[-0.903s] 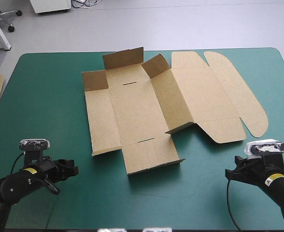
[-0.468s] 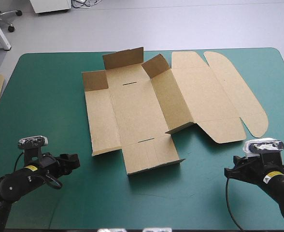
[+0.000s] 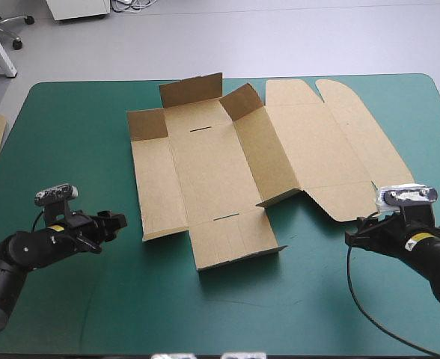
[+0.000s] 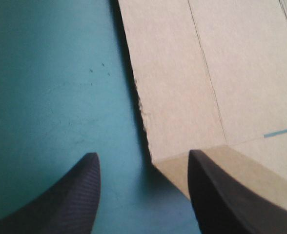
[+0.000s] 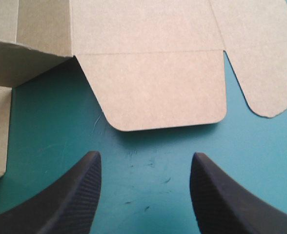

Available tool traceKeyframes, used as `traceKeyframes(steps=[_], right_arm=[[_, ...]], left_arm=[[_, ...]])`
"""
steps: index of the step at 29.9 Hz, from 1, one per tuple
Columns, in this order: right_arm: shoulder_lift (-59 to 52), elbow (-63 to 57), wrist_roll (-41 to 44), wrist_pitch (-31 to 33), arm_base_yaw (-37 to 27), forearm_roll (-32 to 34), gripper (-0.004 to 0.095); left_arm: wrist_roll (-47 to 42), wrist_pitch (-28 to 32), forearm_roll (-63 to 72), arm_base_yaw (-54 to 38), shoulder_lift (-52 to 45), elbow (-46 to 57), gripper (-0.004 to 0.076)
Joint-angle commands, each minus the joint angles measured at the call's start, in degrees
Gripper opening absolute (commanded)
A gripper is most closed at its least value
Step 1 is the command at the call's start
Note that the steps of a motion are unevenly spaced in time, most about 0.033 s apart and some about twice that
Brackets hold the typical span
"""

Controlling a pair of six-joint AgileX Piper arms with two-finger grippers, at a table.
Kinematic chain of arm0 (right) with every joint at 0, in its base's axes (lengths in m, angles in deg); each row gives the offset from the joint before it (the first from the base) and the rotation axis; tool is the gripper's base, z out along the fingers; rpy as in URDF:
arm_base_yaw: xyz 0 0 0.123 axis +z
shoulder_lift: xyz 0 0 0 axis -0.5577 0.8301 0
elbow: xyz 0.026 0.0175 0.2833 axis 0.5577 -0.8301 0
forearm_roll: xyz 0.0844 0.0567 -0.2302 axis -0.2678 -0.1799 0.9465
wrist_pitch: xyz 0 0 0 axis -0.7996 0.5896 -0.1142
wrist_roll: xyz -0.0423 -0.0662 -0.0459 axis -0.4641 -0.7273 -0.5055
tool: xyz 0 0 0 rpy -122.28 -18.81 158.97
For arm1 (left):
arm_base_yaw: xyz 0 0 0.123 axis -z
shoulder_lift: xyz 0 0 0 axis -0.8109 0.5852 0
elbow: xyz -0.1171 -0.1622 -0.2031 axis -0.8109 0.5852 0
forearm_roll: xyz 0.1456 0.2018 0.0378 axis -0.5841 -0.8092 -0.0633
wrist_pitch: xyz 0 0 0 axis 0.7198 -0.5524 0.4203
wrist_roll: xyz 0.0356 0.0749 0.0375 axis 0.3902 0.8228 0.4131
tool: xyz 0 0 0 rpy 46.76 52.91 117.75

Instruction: Fold the box

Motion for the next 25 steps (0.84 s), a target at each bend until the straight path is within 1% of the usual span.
traceKeyframes(steps=[1,5,12,17,22,25], right_arm=[[3.12,6.04,0.02,-1.61,-0.65,0.43,0.0547],[6.15,11.40,-0.08,-0.08,-0.65,2.21,0.0587],[11.63,22.21,-0.50,4.59,-0.65,3.40,0.0586],[13.91,24.77,-0.50,5.00,-0.65,3.40,0.0586],[14.35,24.77,-0.50,5.13,-0.65,3.12,0.0585],[14.24,24.77,-0.50,5.23,-0.65,3.12,0.0585]], left_arm=[[-0.01,3.55,1.73,0.04,3.62,-5.25,0.0398],[-0.01,3.91,1.73,0.04,8.83,-8.08,0.0398],[0.15,5.63,6.00,0.04,17.01,-8.56,0.0398],[8.35,5.46,17.15,0.04,21.11,-8.56,0.0398],[10.95,6.50,21.14,0.04,25.21,-8.56,0.0398],[15.09,7.11,26.88,0.04,27.65,-8.56,0.0398]])
